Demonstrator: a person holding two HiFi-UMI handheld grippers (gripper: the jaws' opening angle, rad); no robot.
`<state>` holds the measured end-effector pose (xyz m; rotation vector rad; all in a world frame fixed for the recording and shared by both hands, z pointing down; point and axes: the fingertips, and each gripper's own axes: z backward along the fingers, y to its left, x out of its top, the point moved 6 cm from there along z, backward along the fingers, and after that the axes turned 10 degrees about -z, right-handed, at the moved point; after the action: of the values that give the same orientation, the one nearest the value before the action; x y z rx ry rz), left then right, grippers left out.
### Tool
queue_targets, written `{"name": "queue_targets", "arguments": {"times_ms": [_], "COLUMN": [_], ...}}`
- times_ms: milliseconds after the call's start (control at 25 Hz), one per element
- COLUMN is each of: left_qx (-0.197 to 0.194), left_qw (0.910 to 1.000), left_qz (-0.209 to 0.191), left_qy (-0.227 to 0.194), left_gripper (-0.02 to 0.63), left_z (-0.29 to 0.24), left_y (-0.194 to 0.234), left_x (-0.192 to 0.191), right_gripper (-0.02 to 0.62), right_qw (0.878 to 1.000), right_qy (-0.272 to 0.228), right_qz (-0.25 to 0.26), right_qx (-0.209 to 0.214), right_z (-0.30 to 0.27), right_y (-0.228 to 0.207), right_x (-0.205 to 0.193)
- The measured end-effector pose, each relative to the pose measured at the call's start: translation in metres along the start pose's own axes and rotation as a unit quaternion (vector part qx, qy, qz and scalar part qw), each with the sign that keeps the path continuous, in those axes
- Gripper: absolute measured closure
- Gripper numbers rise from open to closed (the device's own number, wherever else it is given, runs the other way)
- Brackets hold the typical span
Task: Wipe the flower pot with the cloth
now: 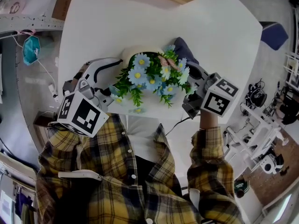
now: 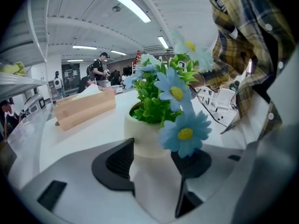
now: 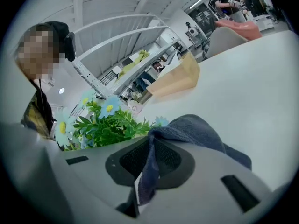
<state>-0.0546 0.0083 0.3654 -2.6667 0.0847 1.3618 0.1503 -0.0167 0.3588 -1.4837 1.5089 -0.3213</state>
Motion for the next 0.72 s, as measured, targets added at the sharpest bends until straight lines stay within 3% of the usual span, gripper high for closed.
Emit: {"name": "queue_targets", "arguments": {"times_ms": [720], "left_qx": [0.017], "left_qw": [0.9998], "left_qz": [0.001], "left_qy": [0.010], "left_gripper": [0.354], "left_z": [0.000], "left_y": [-0.003], "left_x": [-0.001], "right_gripper": [0.574], "right_qw": [0.990], "right_qy": [0.115], "right_qz": [0.032], "right_qx": [0.081], "right_z": [-0.026], "right_y": [-0.003], "right_x": [0.042]}}
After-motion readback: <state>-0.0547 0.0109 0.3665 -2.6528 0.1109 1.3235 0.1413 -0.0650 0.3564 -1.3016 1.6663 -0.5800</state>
